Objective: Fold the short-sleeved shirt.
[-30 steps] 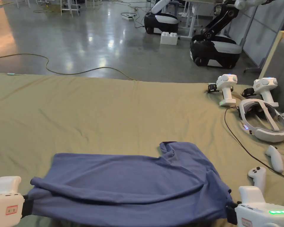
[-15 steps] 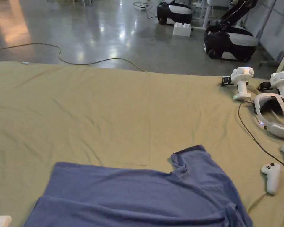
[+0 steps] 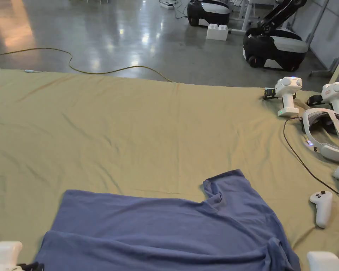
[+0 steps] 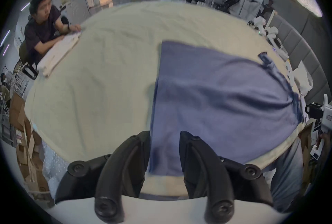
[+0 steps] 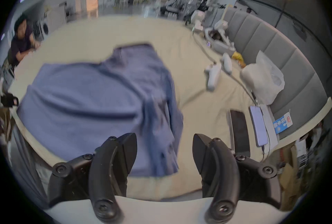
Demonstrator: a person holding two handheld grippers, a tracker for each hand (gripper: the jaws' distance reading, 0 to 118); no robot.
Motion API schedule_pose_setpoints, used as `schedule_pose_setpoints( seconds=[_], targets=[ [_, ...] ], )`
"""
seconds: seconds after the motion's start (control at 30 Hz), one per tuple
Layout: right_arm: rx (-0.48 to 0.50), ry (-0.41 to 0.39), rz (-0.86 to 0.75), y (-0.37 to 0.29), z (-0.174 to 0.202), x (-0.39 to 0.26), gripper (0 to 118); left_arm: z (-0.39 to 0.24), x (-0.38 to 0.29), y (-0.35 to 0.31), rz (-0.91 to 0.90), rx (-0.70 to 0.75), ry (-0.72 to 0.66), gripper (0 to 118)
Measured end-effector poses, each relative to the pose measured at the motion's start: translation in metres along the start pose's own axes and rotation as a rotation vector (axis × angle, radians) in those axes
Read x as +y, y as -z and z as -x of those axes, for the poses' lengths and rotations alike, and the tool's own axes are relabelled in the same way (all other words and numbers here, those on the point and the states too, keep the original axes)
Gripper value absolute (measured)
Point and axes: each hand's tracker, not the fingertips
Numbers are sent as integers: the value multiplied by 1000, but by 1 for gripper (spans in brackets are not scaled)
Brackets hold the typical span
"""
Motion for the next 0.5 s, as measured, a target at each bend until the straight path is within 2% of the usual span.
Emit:
schedule_pose_setpoints(
  seconds=[0.13,0.2,0.27,0.4,0.5],
  targets=[
    [65,38,-231,-18,25,37,67,-31,38,-29,-213,-54,22,38],
    [78,44,-303,-24,41,54,59,-42,52,-34,-320,-30,39,38],
    [104,80,-401,-30,52,68,59,-56,64,-47,-432,-14,41,38],
    [112,139,-566,-40,78,95,59,-85,84,-74,-647,-3,7,38],
    [90,159,-654,-46,93,107,55,-105,92,-91,-737,28,21,38]
  ],
)
